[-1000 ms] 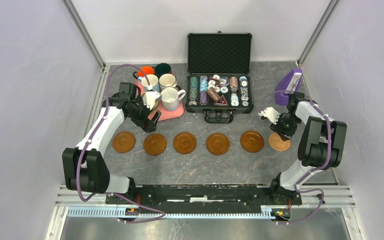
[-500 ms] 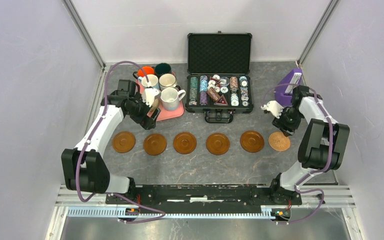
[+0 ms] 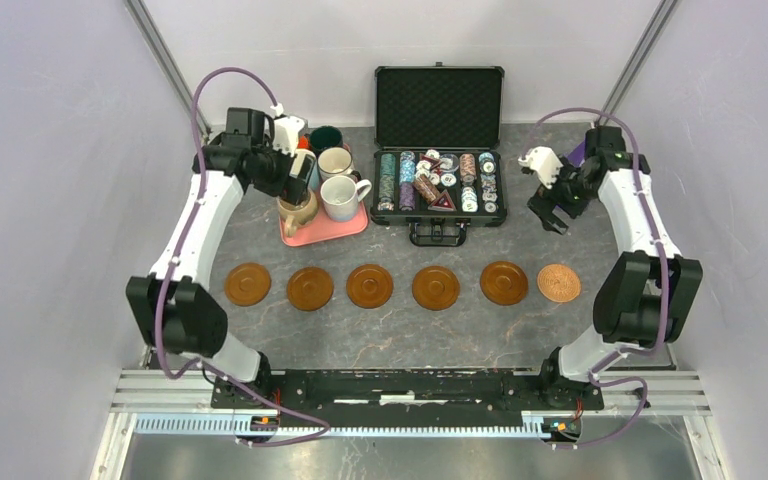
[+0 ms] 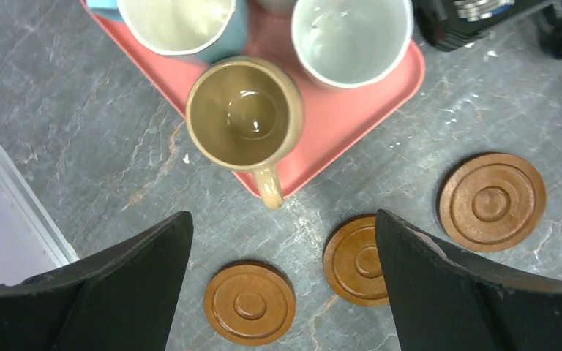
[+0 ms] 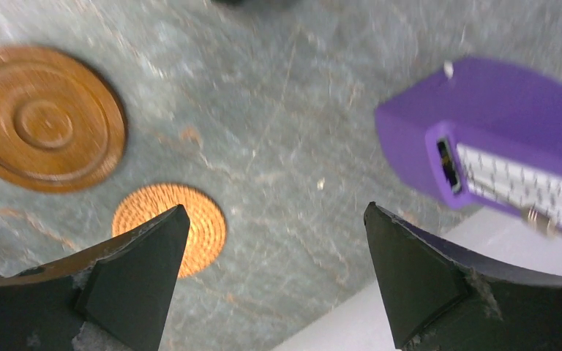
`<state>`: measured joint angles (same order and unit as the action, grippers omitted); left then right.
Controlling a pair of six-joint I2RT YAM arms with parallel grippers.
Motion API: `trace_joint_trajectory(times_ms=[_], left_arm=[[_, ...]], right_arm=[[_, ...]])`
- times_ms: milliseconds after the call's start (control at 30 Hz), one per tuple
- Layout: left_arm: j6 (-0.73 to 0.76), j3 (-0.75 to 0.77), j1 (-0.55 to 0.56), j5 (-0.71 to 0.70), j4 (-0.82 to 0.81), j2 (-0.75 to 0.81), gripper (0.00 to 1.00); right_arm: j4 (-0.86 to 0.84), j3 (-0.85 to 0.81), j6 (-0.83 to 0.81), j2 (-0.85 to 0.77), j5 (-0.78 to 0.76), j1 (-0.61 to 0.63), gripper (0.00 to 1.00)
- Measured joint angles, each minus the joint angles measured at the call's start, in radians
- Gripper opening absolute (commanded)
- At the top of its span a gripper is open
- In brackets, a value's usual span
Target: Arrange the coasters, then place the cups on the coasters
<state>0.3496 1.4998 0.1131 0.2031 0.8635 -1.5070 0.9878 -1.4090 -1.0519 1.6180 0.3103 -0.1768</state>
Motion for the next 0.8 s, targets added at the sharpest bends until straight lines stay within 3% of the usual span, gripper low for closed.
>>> trace_joint_trajectory(times_ms=[167, 233, 333, 567, 800], left_arm=[[-0.049, 0.117, -0.040, -0.024, 0.086, -0.151, 1.00], [-0.071, 0.030, -0.109, -0.019, 0.093, -0.158, 1.00], [-0.070, -0.045, -0.121, -0.043, 0.029, -0.142, 1.00], [-0.069, -0.269, -0.097, -0.057, -0.138, -0.149, 0.86], [-0.080, -0.285, -0.067, -0.096, -0.306, -0.211, 0.69]], right_arm=[[-0.094, 0.001, 0.092, -0.005, 0.093, 0.047, 0.98], [-0.209, 0.035, 0.176, -0.050, 0.139, 0.047, 0.98], [-0.278, 0.058, 0.240, -0.080, 0.140, 0.045, 0.98], [-0.461, 0.069, 0.487, -0.121, 0.047, 0.046, 0.98], [-0.481, 0.051, 0.575, -0.117, -0.014, 0.045, 0.98]])
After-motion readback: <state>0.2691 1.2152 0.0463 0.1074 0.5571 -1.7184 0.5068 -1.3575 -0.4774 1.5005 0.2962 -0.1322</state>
